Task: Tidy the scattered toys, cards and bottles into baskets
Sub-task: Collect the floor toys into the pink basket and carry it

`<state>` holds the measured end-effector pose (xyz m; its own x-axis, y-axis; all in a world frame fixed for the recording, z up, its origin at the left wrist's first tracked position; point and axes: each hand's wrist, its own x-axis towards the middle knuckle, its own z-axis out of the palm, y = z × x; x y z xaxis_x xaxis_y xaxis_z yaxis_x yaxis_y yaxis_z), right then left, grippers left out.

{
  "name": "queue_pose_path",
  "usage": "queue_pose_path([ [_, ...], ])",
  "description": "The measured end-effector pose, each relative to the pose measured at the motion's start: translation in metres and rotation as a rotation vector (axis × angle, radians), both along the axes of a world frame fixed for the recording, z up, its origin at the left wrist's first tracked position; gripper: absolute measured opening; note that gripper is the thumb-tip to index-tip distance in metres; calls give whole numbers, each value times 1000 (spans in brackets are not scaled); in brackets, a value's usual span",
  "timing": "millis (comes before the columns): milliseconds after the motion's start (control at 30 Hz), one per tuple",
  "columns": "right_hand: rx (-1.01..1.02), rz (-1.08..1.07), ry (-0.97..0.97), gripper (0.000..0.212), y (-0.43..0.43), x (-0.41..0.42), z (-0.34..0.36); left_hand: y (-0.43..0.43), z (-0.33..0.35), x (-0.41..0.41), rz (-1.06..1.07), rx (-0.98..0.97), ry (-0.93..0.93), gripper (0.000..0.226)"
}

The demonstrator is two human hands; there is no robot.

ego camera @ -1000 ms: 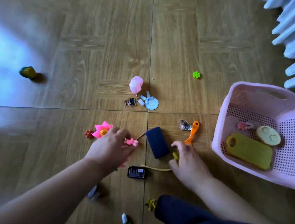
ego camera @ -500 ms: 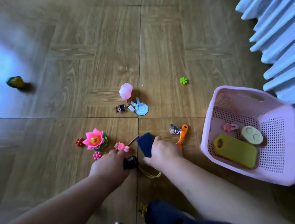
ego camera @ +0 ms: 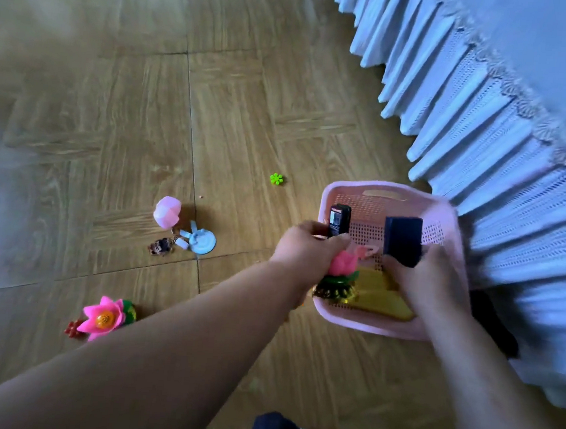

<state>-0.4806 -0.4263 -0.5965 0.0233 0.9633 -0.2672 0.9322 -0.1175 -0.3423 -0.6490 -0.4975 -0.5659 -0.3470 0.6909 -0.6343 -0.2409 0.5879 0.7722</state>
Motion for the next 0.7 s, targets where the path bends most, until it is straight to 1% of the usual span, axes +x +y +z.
queue_pose_path([
  [67, -5, 17, 7, 72, 4, 17, -18, 7, -6, 10, -46, -45, 3, 27],
  [133, 18, 4, 13, 56, 2, 17, -8, 6, -6, 13, -72, -59, 40, 17],
  [200, 130, -13, 58, 34, -2, 7, 8, 0, -4, 10, -80, -33, 110, 21],
  [233, 211, 14, 137, 26, -6, -4, 16, -6, -5, 5, -61, -18, 155, 24],
  [267, 290, 70, 238, 21, -15, -20, 27, -15, -7, -3, -32, -7, 208, 24],
  [300, 360, 172, 331, 17, -24, -36, 33, -24, -11, -13, -12, -9, 274, 24],
  [333, 384, 313, 394, 15, -34, -54, 38, -35, -16, -25, -5, -35, 360, 24],
  [367, 332, 479, 417, 16, -44, -71, 37, -48, -23, -40, -22, -88, 465, 27],
  [400, 205, 635, 384, 20, -58, -90, 32, -62, -33, -56, -72, -172, 581, 32],
  [433, 59, 769, 267, 29, -70, -106, 20, -78, -41, -72, -153, -278, 689, 39],
  [467, -60, 863, 88, 42, -82, -123, 8, -95, -50, -87, -253, -396, 771, 46],
  [500, -139, 895, -94, 57, -92, -134, -5, -111, -57, -98, -370, -499, 831, 53],
  [533, -196, 891, -231, 70, -99, -142, -17, -126, -63, -107, -484, -582, 867, 58],
  [567, -243, 867, -305, 79, -104, -151, -29, -140, -69, -114, -559, -643, 876, 60],
  [600, -270, 831, -336, 82, -105, -156, -40, -152, -76, -116, -601, -678, 866, 60],
  [633, -273, 810, -356, 81, -107, -160, -53, -163, -82, -117, -618, -692, 855, 59],
  [667, -220, 804, -369, 77, -107, -162, -65, -171, -89, -117, -641, -683, 862, 56],
  [700, -127, 818, -368, 69, -105, -162, -74, -176, -95, -115, -670, -651, 901, 50],
])
